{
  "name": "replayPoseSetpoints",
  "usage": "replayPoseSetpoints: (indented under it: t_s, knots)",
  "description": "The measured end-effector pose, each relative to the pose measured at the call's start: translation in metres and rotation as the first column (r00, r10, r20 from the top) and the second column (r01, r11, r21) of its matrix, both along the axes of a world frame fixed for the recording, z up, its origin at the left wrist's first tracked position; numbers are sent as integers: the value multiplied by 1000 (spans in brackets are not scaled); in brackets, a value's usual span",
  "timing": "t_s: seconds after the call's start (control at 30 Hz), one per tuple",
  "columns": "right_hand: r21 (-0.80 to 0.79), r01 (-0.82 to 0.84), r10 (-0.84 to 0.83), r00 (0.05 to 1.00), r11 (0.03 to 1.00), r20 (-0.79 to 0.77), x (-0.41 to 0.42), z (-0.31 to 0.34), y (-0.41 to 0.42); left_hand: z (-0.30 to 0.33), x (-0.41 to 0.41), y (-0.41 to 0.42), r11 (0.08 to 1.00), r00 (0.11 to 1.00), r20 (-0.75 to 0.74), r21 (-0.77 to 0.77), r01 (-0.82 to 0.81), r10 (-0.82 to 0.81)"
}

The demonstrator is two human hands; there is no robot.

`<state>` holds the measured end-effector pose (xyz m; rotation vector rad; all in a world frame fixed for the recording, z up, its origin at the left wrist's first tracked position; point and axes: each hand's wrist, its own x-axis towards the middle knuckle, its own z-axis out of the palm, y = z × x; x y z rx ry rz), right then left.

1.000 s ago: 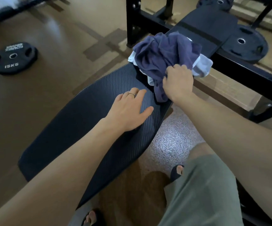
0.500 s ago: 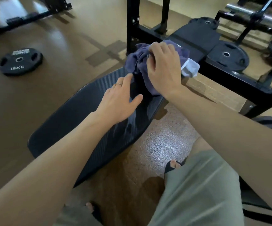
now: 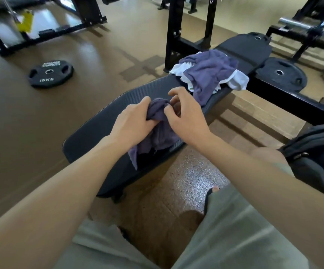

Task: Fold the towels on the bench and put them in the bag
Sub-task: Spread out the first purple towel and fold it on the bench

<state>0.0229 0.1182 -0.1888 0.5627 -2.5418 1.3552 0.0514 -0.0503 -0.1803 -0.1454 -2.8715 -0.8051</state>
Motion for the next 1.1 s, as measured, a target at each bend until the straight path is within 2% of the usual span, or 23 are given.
replayPoseSetpoints:
  t_s: [0.07,0.2,0.4,0.6,0.67,0.9,1.1]
  knots:
    - [-14,-47,48,997,999,67,9,-1,-2,1,6,-4,999,999,-12,-12,-33,32]
    - [49,-104,104,995,993,3,23,0,-7,7,20,-13,998,998,-23,-14,-59,59]
    - [175,-9,19,998,985,-54,24,8,-8,19,35,-32,999,999,37,-27,-18,19]
    - [155,21,-5,994,988,-108,10,25,-14,20,39,-40,981,994,-82,-173,-86,72]
    - [156,14,4,994,988,-114,3,22,-18,17,33,-43,977,988,-116,-174,-125,106]
    - [90,-37,32,998,995,62,-31,-5,-27,9,8,-58,969,969,-112,-95,-230,219]
    - [-96,-36,65,947,995,314,-67,-36,-49,-24,-11,-75,986,993,-39,127,-110,116]
